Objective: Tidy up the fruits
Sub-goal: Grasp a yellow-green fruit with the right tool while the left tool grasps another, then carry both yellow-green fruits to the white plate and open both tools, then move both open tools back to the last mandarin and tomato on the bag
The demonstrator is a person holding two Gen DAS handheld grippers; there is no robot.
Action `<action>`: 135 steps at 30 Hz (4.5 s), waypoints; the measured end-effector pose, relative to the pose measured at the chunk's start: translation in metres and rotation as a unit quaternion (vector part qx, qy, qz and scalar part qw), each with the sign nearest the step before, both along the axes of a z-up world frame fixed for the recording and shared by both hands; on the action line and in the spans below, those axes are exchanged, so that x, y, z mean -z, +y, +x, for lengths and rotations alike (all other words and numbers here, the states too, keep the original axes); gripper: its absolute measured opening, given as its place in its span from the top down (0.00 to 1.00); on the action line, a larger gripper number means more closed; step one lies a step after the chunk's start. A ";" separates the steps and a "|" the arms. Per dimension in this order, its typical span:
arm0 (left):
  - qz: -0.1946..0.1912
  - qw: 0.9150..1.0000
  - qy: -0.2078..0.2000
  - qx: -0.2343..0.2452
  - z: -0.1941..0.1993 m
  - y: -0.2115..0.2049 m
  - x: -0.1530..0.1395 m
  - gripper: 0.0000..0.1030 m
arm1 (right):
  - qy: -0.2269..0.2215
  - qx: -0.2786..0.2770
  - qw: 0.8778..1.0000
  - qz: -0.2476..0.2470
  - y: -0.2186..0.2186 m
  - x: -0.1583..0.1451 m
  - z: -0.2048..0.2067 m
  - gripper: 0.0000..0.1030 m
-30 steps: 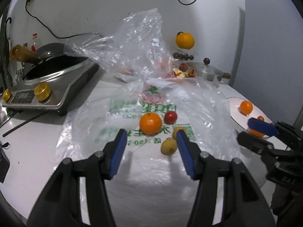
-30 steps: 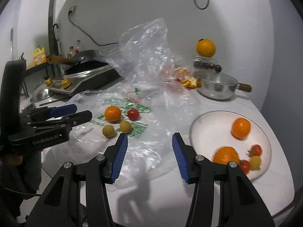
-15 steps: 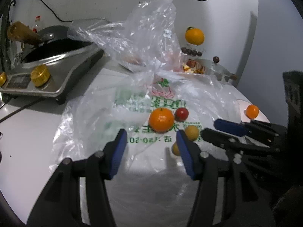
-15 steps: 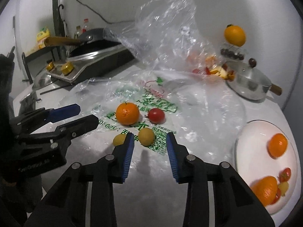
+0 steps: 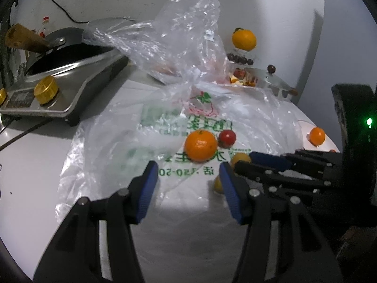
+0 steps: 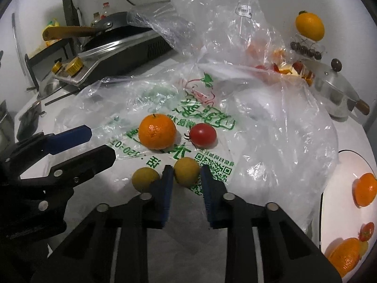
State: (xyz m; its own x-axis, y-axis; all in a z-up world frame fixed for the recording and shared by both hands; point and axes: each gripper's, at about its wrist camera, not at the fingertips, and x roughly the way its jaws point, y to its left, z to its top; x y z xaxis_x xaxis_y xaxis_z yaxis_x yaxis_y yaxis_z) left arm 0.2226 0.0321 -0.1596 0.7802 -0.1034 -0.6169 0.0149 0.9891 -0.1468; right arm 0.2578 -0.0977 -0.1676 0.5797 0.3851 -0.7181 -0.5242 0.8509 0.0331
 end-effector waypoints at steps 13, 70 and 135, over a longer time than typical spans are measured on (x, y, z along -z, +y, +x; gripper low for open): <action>0.054 0.998 0.008 0.030 0.010 -0.045 -0.001 0.47 | -0.041 0.019 0.998 0.040 -0.050 -0.024 -0.020 0.76; 0.091 0.976 -0.054 0.188 0.029 -0.232 -0.024 0.73 | -0.082 0.142 0.983 0.083 -0.241 -0.030 -0.045 0.76; 0.032 0.995 -0.075 0.061 0.013 -0.034 -0.046 0.49 | -0.090 0.039 0.994 0.046 -0.074 -0.068 -0.010 0.74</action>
State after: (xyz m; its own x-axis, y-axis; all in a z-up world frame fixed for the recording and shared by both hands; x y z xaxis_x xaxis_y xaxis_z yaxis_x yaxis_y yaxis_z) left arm 0.2354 -0.0023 -0.1133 0.8480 -0.1679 -0.5027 0.1528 0.9857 -0.0715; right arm 0.2475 -0.1721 -0.0999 0.7261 0.3928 -0.5643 -0.4615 0.8868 0.0236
